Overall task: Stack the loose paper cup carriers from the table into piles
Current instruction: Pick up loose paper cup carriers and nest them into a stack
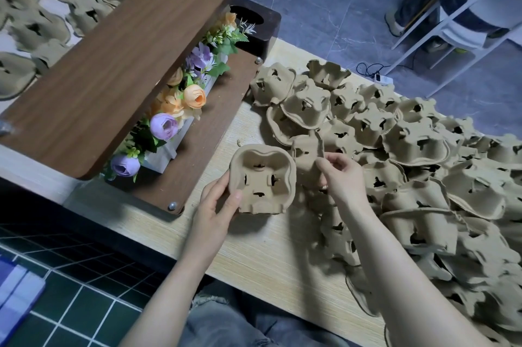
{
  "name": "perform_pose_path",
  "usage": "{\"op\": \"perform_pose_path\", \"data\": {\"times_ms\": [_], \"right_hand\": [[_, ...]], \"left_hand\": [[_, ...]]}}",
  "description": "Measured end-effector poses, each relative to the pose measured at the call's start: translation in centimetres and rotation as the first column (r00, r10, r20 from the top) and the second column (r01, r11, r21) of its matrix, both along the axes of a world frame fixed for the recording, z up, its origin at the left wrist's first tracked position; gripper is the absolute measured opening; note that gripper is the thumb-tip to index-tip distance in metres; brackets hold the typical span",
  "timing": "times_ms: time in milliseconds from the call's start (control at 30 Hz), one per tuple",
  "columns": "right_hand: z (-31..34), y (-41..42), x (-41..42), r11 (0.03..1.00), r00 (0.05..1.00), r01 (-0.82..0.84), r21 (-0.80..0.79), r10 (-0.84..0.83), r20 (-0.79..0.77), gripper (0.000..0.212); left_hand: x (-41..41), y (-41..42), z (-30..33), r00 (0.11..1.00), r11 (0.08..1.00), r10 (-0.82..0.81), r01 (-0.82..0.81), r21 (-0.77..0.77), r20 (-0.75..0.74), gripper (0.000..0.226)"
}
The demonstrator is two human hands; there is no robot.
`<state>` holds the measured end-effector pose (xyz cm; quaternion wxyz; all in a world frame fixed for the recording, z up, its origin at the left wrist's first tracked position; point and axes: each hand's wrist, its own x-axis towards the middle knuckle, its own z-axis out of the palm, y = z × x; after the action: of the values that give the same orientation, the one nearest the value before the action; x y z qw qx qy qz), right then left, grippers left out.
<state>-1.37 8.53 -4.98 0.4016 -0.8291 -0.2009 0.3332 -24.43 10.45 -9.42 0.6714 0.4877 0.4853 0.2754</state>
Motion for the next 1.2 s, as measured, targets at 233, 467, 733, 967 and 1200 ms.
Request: {"op": "perform_pose_path", "data": {"times_ms": [233,467,733,967,1200], "right_hand": [[2.3,-1.9,1.6,0.985,0.998,0.067,0.160,-0.066,-0.009,0.011],[4.0,-3.5,1.5,0.948,0.998,0.058,0.314,-0.052,-0.027,0.020],[4.1,-3.9,0.3,0.896,0.999,-0.044,0.441,0.045,0.008,0.030],[3.8,-3.2,-2.0,0.855,0.979,-0.204,0.476,0.184,0.090,0.036],[2.7,-2.5,-3.7,0.830,0.964,-0.267,0.491,0.228,0.138,0.035]], "left_hand": [[-0.1,0.2,-0.1,0.999,0.999,-0.038,0.038,-0.015,0.004,0.061],[-0.2,0.1,0.1,0.999,0.999,-0.025,0.026,-0.029,0.030,0.048],[-0.2,0.6,1.7,0.991,0.988,0.035,-0.015,-0.152,0.126,0.035],[-0.4,1.1,2.1,0.990,0.985,0.033,-0.010,-0.173,0.136,0.031],[-0.1,1.1,1.8,0.992,0.973,0.082,-0.058,-0.222,0.099,0.048]]}}
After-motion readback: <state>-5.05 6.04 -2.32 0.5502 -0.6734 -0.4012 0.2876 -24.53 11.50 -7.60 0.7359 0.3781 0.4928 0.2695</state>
